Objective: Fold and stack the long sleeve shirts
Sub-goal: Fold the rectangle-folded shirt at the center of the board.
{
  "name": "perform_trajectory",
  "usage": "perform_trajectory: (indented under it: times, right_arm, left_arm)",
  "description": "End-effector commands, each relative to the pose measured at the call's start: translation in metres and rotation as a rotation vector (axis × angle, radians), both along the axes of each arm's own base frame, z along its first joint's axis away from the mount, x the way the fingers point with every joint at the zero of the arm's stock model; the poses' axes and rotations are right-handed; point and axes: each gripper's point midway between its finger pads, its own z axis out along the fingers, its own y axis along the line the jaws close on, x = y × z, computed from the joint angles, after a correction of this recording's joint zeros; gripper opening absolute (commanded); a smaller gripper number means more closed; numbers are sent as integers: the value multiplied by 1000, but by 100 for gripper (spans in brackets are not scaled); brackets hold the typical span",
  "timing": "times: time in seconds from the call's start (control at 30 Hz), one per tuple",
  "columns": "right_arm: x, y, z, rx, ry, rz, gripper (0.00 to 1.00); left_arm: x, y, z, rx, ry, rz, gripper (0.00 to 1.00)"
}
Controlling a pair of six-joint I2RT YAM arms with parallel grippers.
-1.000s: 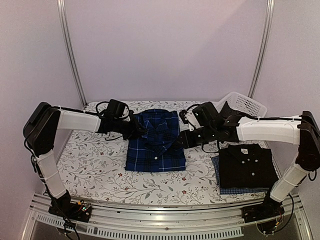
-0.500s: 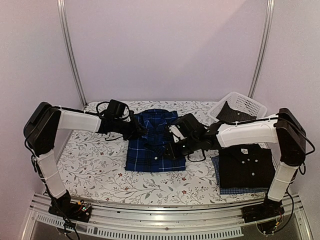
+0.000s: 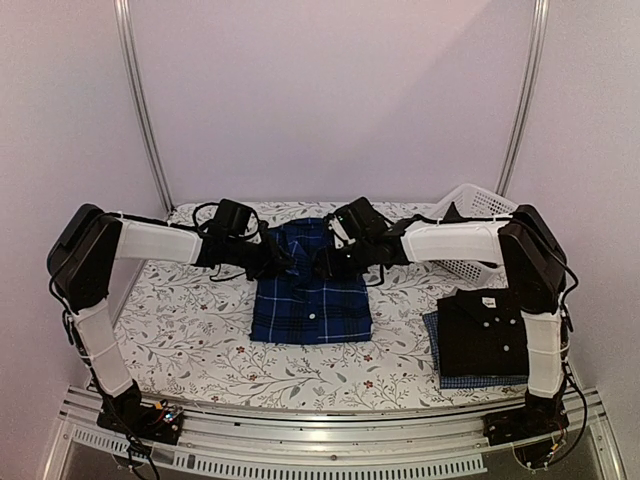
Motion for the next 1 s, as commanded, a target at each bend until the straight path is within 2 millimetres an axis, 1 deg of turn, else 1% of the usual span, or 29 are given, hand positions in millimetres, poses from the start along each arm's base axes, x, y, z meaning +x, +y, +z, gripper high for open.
perform_trajectory:
  times: [0.0, 0.07, 0.2, 0.27, 0.33, 0.4, 0.43, 0.47, 0.63, 0.7, 0.77, 0.9, 0.97]
  right_arm:
    - [20, -13, -19, -66, 6, -38, 55]
    - [21, -12, -19, -74, -1, -28, 57]
    - [21, -13, -10, -82, -23, -12, 59]
    - [22, -17, 0, -89, -47, -18, 60]
    - [21, -23, 9, -109, -75, -24, 61]
    - [22, -31, 25, -128, -124, -47, 63]
    - [20, -35, 27, -141, -135, -56, 63]
    - [19, -39, 36, -141, -152, -64, 64]
    - [2, -51, 54, -136, -173, -74, 65]
    - [-6, -53, 53, -130, -160, -63, 64]
    - [-17, -49, 46, -116, -129, -40, 61]
    - [-41, -29, 34, -78, -76, 40, 52]
    - [-46, -20, 24, -56, -43, 68, 48]
  left_arm:
    - [8, -7, 13, -18, -57, -22, 21]
    - [8, -8, 14, -19, -62, -24, 25]
    - [9, -9, 17, -22, -73, -28, 26]
    - [9, -9, 19, -21, -84, -31, 29]
    - [10, -9, 23, -21, -96, -32, 29]
    - [10, -9, 23, -20, -98, -35, 29]
    - [9, -9, 24, -20, -101, -37, 29]
    - [9, -9, 24, -19, -102, -40, 29]
    - [9, -9, 24, -18, -105, -43, 29]
    - [9, -9, 25, -19, -106, -46, 29]
    - [9, -10, 25, -19, -108, -48, 29]
    - [10, -10, 26, -20, -110, -52, 29]
    - [10, -11, 26, -21, -109, -54, 29]
